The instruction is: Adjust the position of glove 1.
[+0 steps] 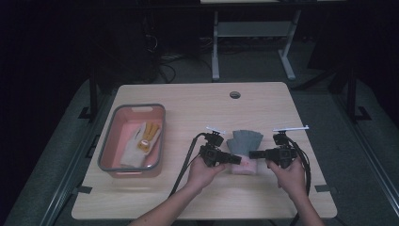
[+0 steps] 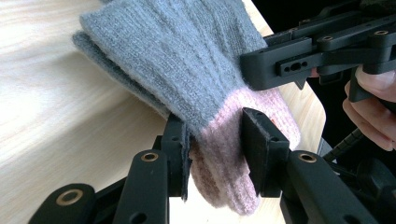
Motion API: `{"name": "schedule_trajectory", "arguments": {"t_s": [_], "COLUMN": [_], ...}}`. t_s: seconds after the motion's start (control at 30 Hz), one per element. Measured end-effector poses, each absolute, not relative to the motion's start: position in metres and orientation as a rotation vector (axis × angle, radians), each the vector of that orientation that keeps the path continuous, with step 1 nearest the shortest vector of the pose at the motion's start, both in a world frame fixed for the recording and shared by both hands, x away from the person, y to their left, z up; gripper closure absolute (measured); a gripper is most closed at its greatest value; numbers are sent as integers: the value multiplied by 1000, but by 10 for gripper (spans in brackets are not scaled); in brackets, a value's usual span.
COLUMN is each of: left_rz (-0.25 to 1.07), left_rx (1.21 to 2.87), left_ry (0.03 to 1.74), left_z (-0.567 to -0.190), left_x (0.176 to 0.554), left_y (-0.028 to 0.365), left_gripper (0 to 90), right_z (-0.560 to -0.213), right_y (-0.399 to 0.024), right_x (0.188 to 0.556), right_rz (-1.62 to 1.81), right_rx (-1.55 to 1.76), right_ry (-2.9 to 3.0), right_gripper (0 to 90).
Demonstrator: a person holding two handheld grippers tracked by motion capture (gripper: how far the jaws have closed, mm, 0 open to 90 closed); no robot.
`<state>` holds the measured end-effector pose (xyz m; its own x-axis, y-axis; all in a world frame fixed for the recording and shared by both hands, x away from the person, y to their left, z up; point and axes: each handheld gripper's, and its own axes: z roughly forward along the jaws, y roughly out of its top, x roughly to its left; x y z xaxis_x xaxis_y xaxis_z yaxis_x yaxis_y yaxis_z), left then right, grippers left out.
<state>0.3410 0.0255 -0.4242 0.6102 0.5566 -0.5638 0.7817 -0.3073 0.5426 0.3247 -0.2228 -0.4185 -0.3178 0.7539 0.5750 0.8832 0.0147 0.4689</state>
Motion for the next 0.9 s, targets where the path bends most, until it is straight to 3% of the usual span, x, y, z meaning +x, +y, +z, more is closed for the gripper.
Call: {"name": "schedule_trajectory", "arguments": {"t_s": [0.9], "left_rz": [-289], "left_rx": [1942], "left_ry": [1079], "left_z": [-396], "left_x": [347], "left_y": [76], "left_gripper": [647], "right_z": [-389], "right_y": [-178], "right_x": [347], "right_rz": [-1213], "right_rx": [-1635], "right_ry": [-2163], "right_gripper": [741]}}
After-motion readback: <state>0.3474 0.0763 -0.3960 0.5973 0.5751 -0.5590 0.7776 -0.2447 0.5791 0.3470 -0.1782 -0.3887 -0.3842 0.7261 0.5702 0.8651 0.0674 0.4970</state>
